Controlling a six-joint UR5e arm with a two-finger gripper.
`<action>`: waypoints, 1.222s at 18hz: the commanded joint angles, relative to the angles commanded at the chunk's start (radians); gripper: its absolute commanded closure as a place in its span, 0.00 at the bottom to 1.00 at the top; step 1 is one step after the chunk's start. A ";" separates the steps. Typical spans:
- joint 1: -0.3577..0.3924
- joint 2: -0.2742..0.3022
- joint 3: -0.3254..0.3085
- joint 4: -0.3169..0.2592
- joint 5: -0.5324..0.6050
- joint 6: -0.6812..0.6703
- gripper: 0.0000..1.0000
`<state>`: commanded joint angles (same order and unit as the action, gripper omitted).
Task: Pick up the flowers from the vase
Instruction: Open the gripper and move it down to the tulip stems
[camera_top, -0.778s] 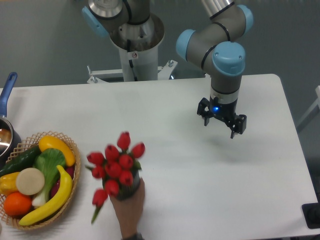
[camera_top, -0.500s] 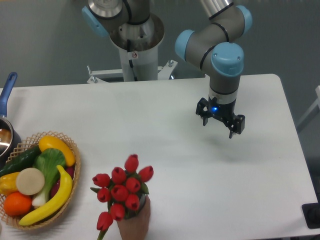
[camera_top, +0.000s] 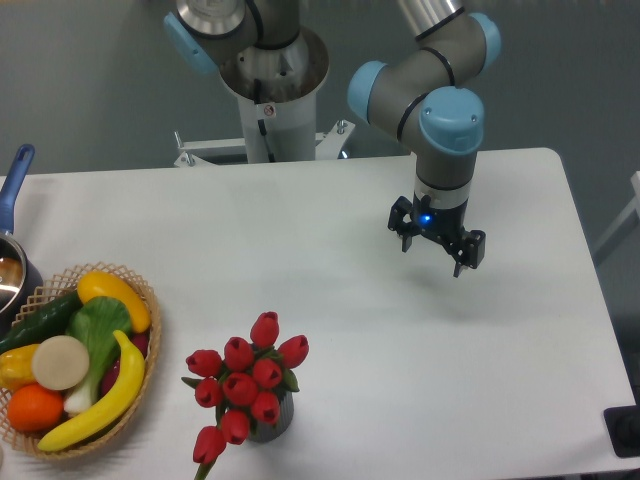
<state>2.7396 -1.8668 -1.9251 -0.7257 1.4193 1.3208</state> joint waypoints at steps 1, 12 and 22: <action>0.002 -0.002 0.003 0.015 -0.046 0.000 0.00; 0.035 -0.021 0.012 0.032 -0.768 -0.106 0.00; -0.086 -0.060 0.077 0.034 -0.896 -0.184 0.00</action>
<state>2.6539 -1.9266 -1.8485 -0.6918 0.5232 1.1367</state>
